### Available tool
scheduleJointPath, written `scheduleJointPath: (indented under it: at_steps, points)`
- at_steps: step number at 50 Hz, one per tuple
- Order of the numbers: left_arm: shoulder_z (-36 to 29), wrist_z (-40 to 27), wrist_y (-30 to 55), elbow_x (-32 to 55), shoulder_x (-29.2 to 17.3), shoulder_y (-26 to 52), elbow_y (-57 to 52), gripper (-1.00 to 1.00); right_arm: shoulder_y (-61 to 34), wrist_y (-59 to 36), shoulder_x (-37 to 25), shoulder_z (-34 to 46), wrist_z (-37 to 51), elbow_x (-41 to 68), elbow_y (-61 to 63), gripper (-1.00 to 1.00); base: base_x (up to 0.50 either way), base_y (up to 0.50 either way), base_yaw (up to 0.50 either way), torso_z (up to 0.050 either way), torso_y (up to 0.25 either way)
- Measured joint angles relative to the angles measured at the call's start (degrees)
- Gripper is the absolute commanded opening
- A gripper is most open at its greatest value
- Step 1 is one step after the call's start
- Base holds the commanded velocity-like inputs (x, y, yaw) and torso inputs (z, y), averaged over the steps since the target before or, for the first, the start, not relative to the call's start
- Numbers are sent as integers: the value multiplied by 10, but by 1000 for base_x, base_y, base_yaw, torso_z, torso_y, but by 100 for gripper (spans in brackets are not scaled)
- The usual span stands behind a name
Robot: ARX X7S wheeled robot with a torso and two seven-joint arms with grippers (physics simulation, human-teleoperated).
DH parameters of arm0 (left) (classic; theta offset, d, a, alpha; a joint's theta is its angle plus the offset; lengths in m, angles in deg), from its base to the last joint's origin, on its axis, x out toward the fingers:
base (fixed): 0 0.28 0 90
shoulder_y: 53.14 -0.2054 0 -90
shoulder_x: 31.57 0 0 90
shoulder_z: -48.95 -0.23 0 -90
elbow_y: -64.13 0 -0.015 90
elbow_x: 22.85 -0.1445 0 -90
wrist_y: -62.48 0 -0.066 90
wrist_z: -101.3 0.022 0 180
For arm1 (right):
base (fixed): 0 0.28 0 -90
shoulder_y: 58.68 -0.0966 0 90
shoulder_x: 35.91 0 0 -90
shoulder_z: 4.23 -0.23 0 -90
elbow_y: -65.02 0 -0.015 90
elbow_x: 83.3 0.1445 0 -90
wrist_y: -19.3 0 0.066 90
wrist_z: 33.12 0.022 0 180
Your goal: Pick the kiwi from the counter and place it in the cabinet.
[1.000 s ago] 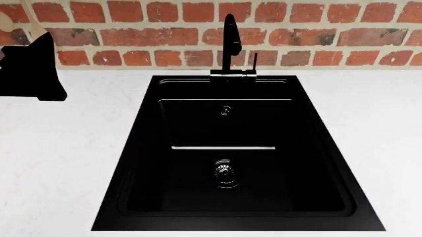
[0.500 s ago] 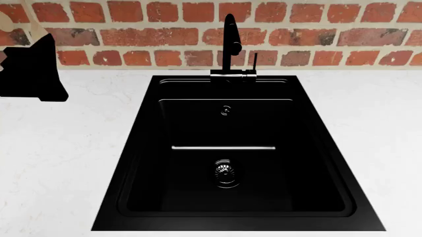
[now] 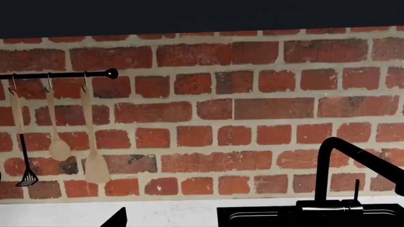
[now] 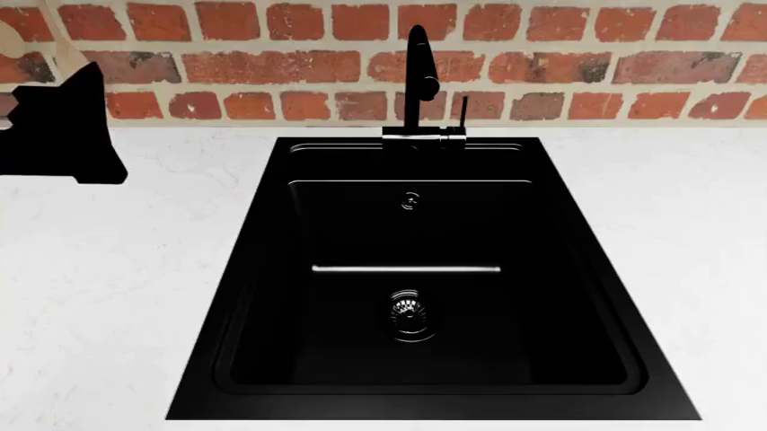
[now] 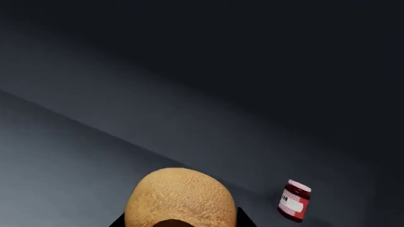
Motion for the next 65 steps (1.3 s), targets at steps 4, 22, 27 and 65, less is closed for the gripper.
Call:
scheduleJointPath:
  at_steps: [4, 22, 27, 65]
  points:
    - [0, 1, -1, -2, 0, -1, 0, 100, 2, -2, 1, -6, 2, 0, -2, -100, 3, 0, 0, 0, 0]
    - [0, 4, -4, -5, -2, -4, 1, 100, 16, -9, -2, -28, 12, -18, 15, 100, 1, 0, 0, 0, 0]
    - [-1, 4, -5, -5, -2, -4, 1, 100, 17, -11, -1, -28, 10, -27, 18, 100, 2, 0, 0, 0, 0]
    - [-4, 6, -12, -8, -7, -1, 3, 100, 22, -29, -51, -82, 64, 48, 198, 100, 0, 0, 0, 0, 0]
